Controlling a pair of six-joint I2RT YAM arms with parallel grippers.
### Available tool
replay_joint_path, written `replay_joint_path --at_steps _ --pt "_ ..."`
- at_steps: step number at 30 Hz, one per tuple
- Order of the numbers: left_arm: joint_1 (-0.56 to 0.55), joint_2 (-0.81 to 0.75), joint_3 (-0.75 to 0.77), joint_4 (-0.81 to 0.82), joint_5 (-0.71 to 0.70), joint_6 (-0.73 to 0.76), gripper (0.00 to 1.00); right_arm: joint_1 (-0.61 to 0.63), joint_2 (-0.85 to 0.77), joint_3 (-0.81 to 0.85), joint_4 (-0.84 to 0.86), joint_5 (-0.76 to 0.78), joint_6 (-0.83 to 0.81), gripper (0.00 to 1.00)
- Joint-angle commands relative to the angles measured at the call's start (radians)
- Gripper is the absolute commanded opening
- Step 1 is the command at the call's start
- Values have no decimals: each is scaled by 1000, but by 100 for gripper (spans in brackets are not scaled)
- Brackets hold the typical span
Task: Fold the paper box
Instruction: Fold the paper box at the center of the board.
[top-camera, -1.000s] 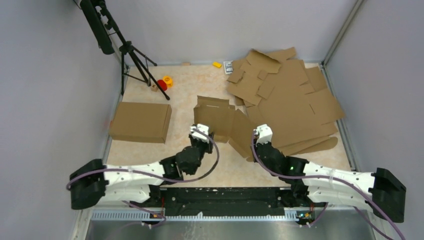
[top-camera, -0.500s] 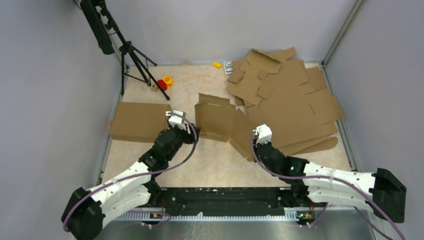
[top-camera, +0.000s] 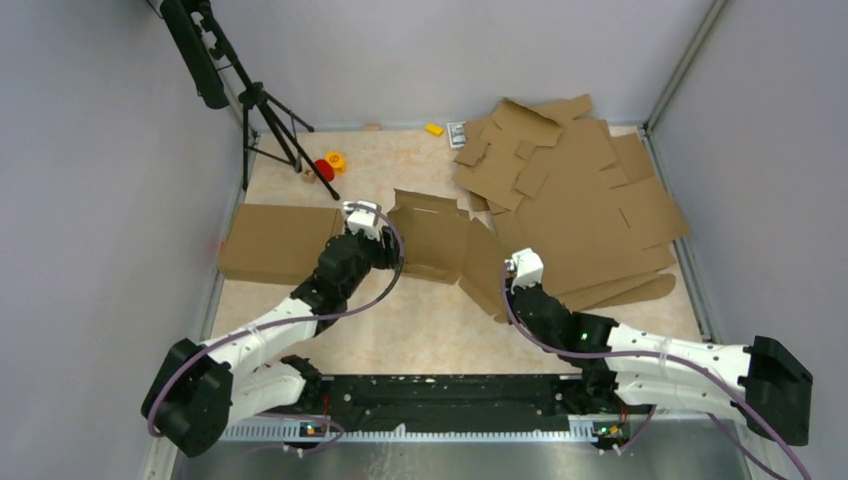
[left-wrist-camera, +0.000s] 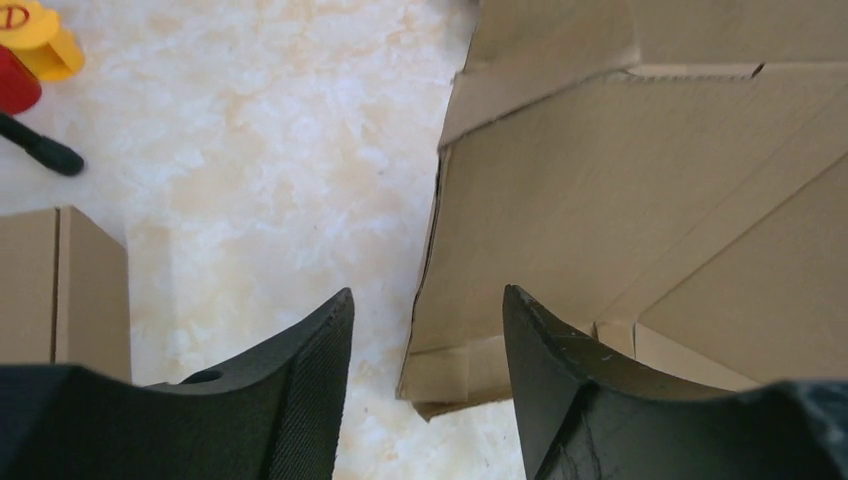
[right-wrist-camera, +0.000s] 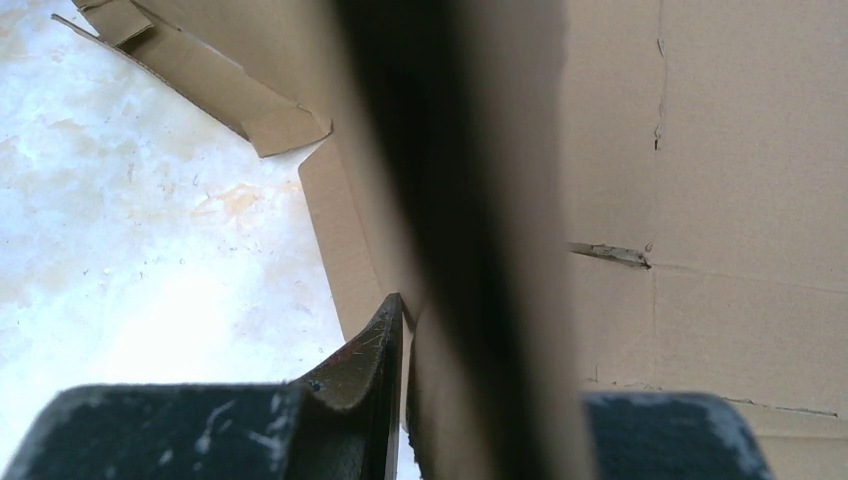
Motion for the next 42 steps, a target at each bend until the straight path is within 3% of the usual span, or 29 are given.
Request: replay_joint_path --at_steps 1,5,8,15,21,27,42 --pt "9 33 56 86 18 50 54 11 9 30 -12 -3 -31 9" --pt "9 73 65 109 15 70 27 11 24 37 -5 -3 -34 9" --pt "9 106 82 93 38 81 0 11 40 46 6 -9 -36 9" --pt "8 91 50 86 87 50 0 13 73 75 25 -25 -45 9" --pt "6 60 -49 207 126 -9 0 25 87 84 48 -57 -35 9" --pt "7 72 -31 189 136 -11 0 33 128 131 37 -21 -32 9" --pt "-1 87 -28 214 202 -46 0 59 154 136 112 -127 -4 8"
